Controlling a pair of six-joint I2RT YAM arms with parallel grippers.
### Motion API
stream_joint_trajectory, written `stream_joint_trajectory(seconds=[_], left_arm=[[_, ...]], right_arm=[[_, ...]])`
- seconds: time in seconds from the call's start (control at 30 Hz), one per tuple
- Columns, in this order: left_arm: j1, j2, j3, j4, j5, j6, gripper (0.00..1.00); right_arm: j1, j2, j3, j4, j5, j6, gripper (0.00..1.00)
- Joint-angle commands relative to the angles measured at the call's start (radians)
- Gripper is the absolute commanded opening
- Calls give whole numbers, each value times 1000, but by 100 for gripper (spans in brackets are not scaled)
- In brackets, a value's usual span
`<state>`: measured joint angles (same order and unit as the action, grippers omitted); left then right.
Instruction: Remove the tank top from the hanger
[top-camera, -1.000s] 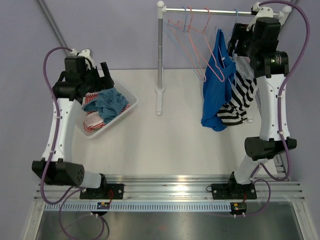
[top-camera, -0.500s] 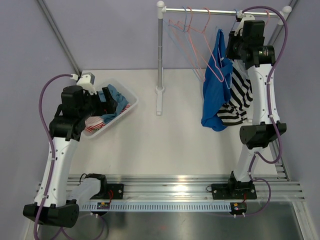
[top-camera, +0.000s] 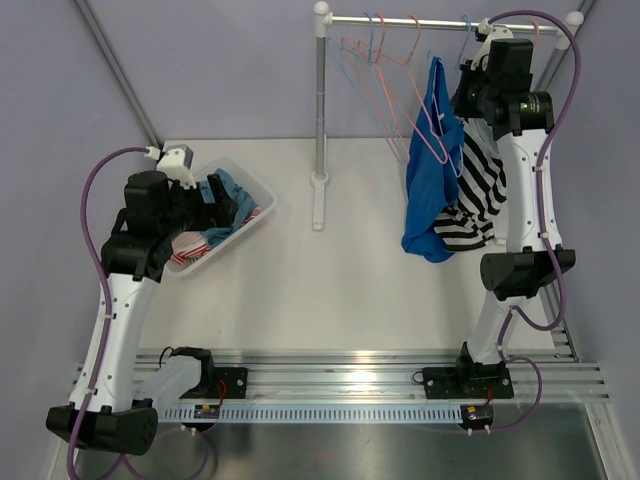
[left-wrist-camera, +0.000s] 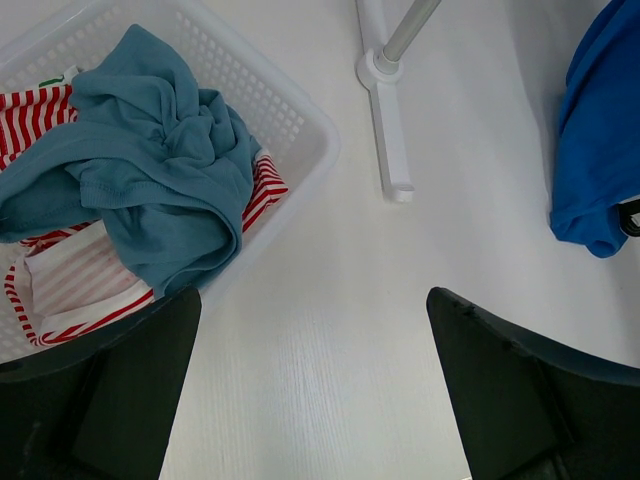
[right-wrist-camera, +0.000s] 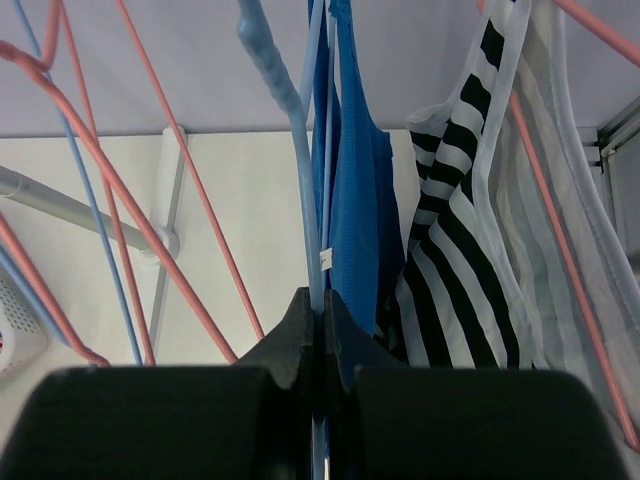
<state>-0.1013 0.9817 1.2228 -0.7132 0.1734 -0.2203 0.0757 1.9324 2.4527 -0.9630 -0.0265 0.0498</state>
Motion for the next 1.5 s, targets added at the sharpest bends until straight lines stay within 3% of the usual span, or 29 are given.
stream_joint_trajectory(seconds=[0.0,0.3,0.5,0.7,0.9,1.0,1.1,1.27,1.47], left_arm=[[-5,-17,-14,57,41,15,99],[-8,-21,-17,64,60,7,99],[-49,-12,15,58,71,-7,99],[-228,12,130,49,-54,-53,99],[-552,118,288,136,-210,-77,99],[-717,207,381,194,-221,-61,99],[-822,270,428,355,-181,-30,99],[-903,441,536,517,-101,30,99],[-945,587,671,482,-187,99,97]], right_arm=[[-4,-104,34,83,-27,16,0],[-4,-252,-78,67,-17,15,0],[-4,-478,-349,95,-62,41,0],[-4,-717,-530,44,-154,64,0],[-4,-978,-714,17,-269,101,0],[-4,-1046,-724,-37,-297,90,0],[-4,-1079,-735,-94,-339,68,0],[-4,-1125,-748,-109,-438,76,0],[-2,-1161,-732,-106,-524,96,0]])
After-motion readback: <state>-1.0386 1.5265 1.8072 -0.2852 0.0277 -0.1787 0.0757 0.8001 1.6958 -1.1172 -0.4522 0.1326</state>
